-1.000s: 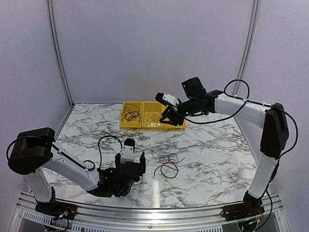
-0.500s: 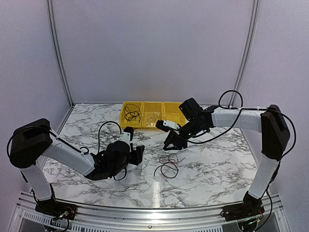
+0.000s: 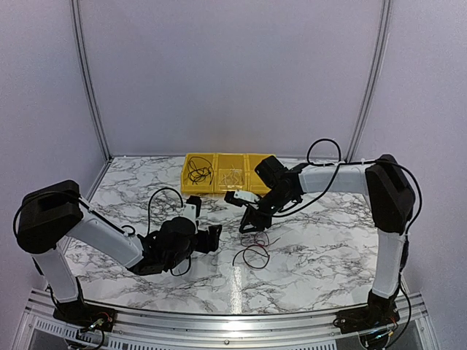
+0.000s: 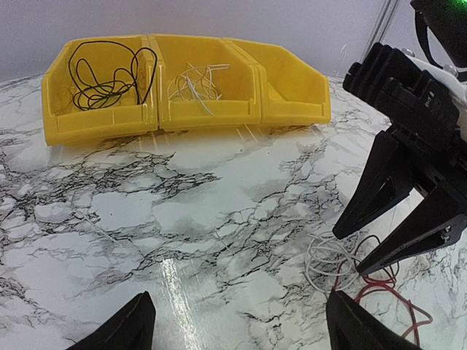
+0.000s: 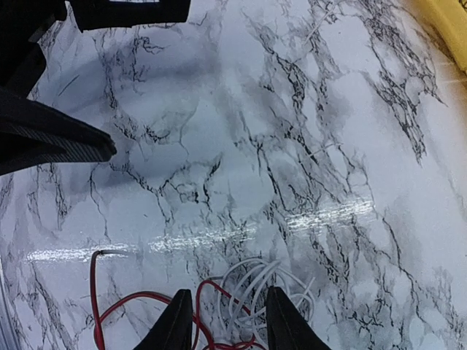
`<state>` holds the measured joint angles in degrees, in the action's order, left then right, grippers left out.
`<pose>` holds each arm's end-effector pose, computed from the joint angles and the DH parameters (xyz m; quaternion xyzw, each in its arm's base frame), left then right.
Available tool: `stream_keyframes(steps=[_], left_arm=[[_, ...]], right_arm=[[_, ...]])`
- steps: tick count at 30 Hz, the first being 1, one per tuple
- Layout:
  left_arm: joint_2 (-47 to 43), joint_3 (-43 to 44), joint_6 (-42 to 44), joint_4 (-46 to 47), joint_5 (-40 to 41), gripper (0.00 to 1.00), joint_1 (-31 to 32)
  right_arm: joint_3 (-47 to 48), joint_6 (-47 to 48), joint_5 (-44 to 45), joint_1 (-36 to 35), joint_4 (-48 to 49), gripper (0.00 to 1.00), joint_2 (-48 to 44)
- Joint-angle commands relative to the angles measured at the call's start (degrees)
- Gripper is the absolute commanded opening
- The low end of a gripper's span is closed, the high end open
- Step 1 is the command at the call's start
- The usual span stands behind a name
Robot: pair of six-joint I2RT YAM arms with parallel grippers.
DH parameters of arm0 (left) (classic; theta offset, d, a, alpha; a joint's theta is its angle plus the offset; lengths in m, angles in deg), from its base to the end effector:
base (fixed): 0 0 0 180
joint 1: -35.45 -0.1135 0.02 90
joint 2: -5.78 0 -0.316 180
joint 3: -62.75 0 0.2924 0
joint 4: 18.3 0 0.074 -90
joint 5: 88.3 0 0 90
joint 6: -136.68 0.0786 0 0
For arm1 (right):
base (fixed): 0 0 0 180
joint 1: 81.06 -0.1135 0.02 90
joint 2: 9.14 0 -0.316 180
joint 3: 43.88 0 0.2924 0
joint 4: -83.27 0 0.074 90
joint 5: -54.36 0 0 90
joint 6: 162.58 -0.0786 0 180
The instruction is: Untangle the cables
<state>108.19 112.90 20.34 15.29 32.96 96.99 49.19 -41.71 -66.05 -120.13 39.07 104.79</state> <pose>0.2268 -0.3328 0.1457 0.0868 0.7933 -0.2320 0.5562 0.3485 0.3342 0.1697 -0.5864 0.7397 0.2703 0.1895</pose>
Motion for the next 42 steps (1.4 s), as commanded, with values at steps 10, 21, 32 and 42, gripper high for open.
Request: stream_keyframes(steps=[10, 21, 32, 42], left_arm=[[-0.37, -1.47, -2.25, 1.86, 2.04, 0.82, -0.5], [-0.36, -1.65, -3.0, 1.94, 2.31, 0.81, -0.81], [-0.37, -1.8, -3.27, 1.94, 2.22, 0.8, -0.89], [-0.35, -1.74, -2.9, 2.03, 1.69, 0.79, -0.98]], right_arm=[[5.07, -1.69, 2.96, -0.72, -2.4, 0.3, 2.97], [4.84, -1.88, 4.78, -2.28, -2.57, 0.36, 3.17], [6.35, -3.36, 6.25, -2.3, -2.69, 0.19, 4.39], [7.15, -3.46, 7.19, -2.33, -3.14, 0.0, 1.7]])
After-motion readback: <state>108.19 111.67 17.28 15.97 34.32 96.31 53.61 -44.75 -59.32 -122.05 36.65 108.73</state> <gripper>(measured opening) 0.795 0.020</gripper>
